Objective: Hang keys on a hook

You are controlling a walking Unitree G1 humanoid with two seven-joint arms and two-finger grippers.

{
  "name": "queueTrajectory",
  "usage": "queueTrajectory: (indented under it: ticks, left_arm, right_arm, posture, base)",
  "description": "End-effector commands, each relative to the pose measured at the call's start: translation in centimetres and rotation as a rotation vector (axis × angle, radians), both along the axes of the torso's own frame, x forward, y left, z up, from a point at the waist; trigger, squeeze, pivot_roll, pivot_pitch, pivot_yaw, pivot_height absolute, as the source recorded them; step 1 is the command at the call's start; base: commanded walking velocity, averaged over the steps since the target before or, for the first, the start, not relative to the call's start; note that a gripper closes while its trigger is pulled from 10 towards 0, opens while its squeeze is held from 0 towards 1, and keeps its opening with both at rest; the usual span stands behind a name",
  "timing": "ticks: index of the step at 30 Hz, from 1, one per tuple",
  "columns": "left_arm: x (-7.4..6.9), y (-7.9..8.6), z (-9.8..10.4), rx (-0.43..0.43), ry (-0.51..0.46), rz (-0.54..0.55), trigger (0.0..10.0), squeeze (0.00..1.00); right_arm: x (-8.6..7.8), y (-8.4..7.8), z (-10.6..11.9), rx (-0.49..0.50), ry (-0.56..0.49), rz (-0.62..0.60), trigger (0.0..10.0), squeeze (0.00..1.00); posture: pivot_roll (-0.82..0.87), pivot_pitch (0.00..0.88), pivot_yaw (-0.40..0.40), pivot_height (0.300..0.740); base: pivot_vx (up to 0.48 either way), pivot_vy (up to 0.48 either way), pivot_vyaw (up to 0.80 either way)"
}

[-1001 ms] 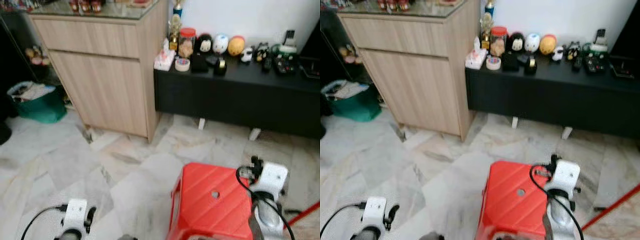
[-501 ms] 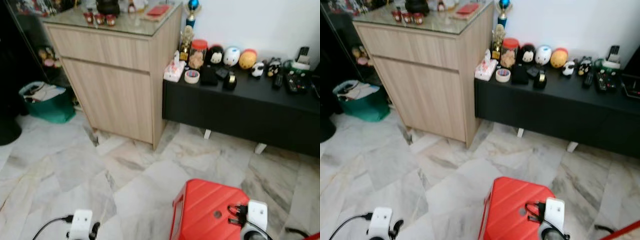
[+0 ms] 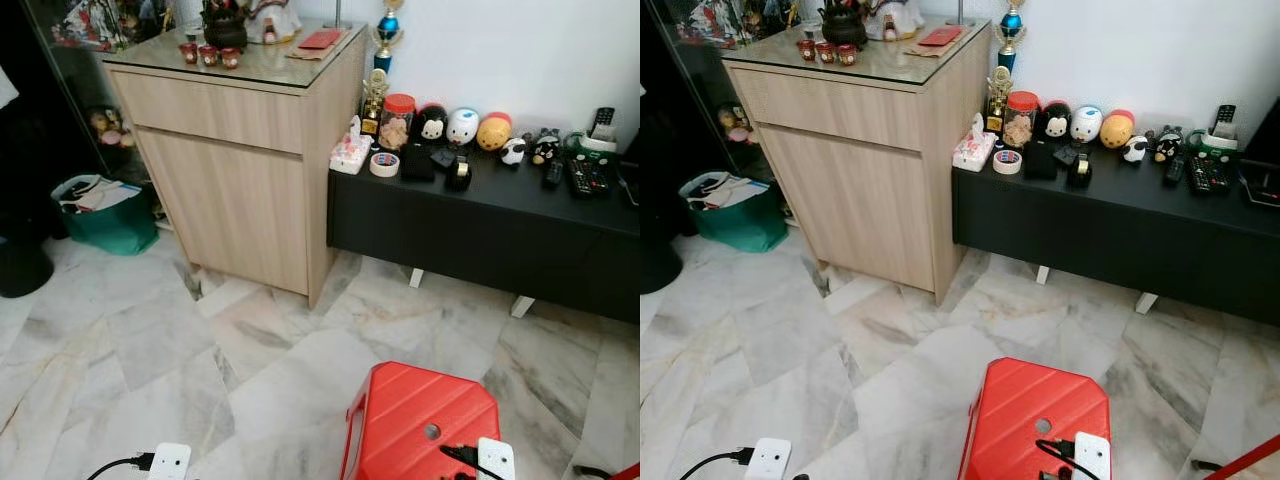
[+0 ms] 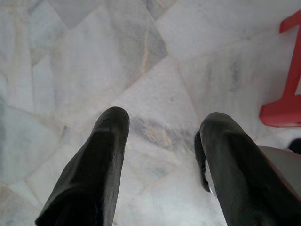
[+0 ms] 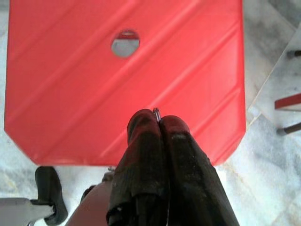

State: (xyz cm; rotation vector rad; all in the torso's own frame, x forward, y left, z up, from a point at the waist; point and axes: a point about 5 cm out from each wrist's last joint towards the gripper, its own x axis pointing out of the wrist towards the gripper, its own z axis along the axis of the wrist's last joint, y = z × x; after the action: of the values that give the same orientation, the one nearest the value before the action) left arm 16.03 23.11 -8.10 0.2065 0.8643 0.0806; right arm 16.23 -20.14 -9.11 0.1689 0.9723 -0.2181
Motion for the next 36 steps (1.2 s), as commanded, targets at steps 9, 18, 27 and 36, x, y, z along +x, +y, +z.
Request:
queueTrajectory:
  ticks: [9,18,27,36]
  left_arm:
    - [-1.7,0.0,-0.8,-0.020,0.081,0.014,10.0,0.00]
    - [-2.7,0.5,-1.1,-0.017,0.119,0.026,10.0,0.00]
    - [-3.0,0.7,-1.2,-0.018,0.135,0.032,10.0,0.00]
    - [-3.1,0.7,-1.3,-0.020,0.137,0.040,10.0,0.00]
  right_arm:
    - [-0.4,0.0,-0.2,-0.006,0.006,-0.013,10.0,0.00]
    - [-0.4,0.2,-0.2,-0.006,0.000,-0.026,10.0,0.00]
    - [-0.4,0.2,-0.2,-0.004,-0.007,-0.051,10.0,0.00]
    - [-0.5,0.3,-0.2,-0.004,-0.010,-0.047,10.0,0.00]
  posture:
    - [0.04,0.000,-0.013,0.740]
    - [0.04,0.000,-0.007,0.740]
    - [0.04,0.000,-0.002,0.740]
    - [0.04,0.000,0.002,0.740]
  base:
    - [0.000,0.000,0.00]
    - [0.000,0.000,0.00]
    - [0.000,0.000,0.00]
    - [-0.217,0.000,0.00]
